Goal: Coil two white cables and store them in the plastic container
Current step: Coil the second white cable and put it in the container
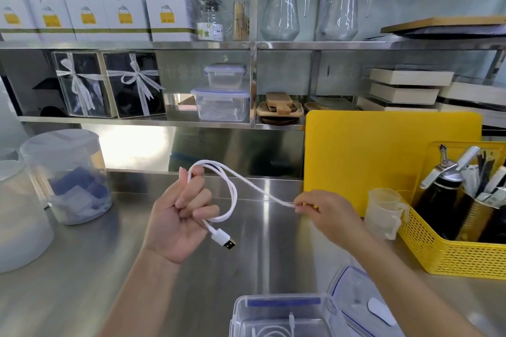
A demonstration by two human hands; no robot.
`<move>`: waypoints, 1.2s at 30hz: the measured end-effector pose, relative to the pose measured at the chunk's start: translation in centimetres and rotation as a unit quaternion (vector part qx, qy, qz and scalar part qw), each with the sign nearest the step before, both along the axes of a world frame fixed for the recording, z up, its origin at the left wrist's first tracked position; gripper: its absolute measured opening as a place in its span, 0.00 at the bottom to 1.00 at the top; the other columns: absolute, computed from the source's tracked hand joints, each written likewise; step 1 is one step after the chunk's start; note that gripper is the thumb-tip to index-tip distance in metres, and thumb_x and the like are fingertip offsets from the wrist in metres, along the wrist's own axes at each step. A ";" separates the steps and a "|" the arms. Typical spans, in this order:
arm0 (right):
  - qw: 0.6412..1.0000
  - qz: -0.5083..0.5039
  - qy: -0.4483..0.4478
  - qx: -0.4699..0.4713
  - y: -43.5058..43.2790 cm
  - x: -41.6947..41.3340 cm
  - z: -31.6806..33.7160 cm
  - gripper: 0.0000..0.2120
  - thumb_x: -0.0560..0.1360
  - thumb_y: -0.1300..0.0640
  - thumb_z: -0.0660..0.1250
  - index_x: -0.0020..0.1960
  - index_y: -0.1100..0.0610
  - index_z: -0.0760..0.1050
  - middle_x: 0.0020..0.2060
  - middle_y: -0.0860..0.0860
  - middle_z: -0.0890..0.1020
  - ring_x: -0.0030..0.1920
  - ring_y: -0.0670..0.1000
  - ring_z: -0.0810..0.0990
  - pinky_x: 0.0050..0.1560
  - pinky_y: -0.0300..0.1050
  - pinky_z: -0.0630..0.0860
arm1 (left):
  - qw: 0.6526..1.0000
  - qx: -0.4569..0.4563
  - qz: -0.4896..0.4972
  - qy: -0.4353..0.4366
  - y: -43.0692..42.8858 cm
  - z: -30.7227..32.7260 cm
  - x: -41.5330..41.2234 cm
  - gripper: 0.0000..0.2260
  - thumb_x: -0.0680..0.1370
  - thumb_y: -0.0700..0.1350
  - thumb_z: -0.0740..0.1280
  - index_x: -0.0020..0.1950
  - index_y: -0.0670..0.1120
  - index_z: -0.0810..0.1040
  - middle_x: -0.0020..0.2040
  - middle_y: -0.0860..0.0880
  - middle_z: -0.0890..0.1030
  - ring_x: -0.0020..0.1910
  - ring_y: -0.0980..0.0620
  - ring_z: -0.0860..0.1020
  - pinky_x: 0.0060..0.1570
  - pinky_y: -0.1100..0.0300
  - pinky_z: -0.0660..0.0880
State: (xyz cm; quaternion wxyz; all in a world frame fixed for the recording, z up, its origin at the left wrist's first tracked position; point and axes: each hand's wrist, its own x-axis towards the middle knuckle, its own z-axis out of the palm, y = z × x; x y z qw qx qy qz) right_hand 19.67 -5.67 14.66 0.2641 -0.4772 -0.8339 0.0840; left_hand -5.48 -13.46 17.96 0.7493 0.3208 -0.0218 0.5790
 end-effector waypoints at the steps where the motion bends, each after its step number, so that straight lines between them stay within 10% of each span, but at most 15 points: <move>1: 0.998 0.013 -0.064 -0.013 -0.4 -0.4 -0.1 0.05 0.75 0.55 0.63 0.49 0.50 0.76 0.43 0.47 0.79 0.42 0.47 0.73 0.42 0.45 0.71 | 0.997 -0.016 0.062 0.044 0.0 -0.1 0.2 0.15 0.79 0.46 0.54 0.45 0.41 0.77 0.25 0.53 0.59 0.23 0.56 0.57 0.25 0.66 0.70; 9: 0.954 0.225 -0.198 -0.032 -5.5 -3.3 1.4 0.08 0.72 0.59 0.63 0.49 0.51 0.77 0.45 0.49 0.82 0.41 0.46 0.74 0.39 0.39 0.70 | 0.937 -0.035 0.208 0.279 0.4 -1.6 2.1 0.12 0.80 0.46 0.54 0.40 0.44 0.70 0.23 0.53 0.59 0.20 0.58 0.56 0.43 0.43 0.80; 14: 0.944 0.284 -0.146 0.084 -7.8 -4.6 3.6 0.07 0.72 0.62 0.60 0.41 0.55 0.77 0.41 0.50 0.82 0.40 0.51 0.77 0.34 0.46 0.72 | 0.857 0.002 0.252 0.450 0.2 -2.6 4.4 0.12 0.81 0.45 0.53 0.40 0.43 0.66 0.23 0.54 0.67 0.21 0.58 0.62 0.25 0.67 0.72; 21: 0.938 0.245 -0.163 0.185 -7.4 -3.4 4.8 0.03 0.67 0.59 0.73 0.40 0.53 0.80 0.32 0.49 0.82 0.28 0.51 0.76 0.25 0.38 0.61 | 0.764 0.067 0.199 0.611 -0.9 -2.8 4.7 0.13 0.82 0.46 0.53 0.40 0.44 0.68 0.24 0.53 0.76 0.21 0.57 0.70 0.21 0.63 0.67; 28: 0.934 0.202 -0.196 0.221 -6.0 -3.3 3.7 0.05 0.67 0.59 0.74 0.35 0.54 0.79 0.27 0.49 0.81 0.27 0.52 0.75 0.32 0.42 0.69 | 0.803 -0.013 0.051 0.594 -0.8 -3.2 4.0 0.18 0.82 0.49 0.53 0.34 0.49 0.72 0.21 0.56 0.61 0.19 0.60 0.56 0.18 0.70 0.53; 36: 0.965 0.224 0.006 0.138 -6.9 -4.6 2.0 0.09 0.74 0.60 0.65 0.52 0.60 0.79 0.41 0.55 0.84 0.39 0.52 0.81 0.40 0.42 0.76 | 0.907 -0.080 -0.059 0.410 -0.6 -2.9 1.8 0.12 0.73 0.49 0.61 0.31 0.46 0.72 0.18 0.57 0.62 0.16 0.60 0.53 0.19 0.75 0.55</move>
